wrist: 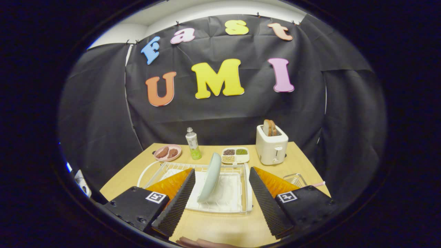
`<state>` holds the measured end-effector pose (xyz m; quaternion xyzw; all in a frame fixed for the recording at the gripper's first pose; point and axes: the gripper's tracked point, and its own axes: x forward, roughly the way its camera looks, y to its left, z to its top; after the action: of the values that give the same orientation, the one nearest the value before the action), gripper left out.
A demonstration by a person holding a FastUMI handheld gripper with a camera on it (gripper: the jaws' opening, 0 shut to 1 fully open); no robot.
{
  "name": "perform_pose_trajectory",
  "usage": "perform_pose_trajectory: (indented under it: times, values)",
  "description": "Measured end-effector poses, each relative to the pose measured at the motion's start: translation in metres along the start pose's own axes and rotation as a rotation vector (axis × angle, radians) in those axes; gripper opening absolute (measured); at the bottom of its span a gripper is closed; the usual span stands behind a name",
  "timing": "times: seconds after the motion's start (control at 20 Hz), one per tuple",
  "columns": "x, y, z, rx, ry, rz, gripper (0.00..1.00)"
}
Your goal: Take the plate from the dish rack, then take the spoon from the basket and place it into the plate.
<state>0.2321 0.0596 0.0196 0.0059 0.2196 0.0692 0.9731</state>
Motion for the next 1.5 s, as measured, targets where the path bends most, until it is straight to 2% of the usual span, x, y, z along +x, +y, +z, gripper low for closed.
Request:
perform_pose_trajectory:
  times: [0.15,0.25,0.3,0.45,0.6,0.9,1.1,1.25,1.5]
  values:
    - [0.039,0.008,0.012,-0.055,0.124,-0.011,1.00]
    - [0.057,0.027,0.010,-0.026,0.216,0.044,1.00]
    - [0.066,0.032,0.008,-0.021,0.278,0.039,1.00]
    - [0.088,0.036,0.009,-0.059,0.419,-0.001,0.86]
    - [0.106,0.030,0.002,-0.034,0.552,-0.084,0.71]
    - [0.122,0.020,-0.013,-0.105,0.716,-0.234,0.40]
    - [0.123,0.019,-0.013,-0.174,0.763,-0.348,0.36]
    - [0.124,0.019,-0.010,-0.203,0.732,-0.416,0.23]
    - [0.117,0.032,-0.002,-0.283,0.655,-0.492,0.18]
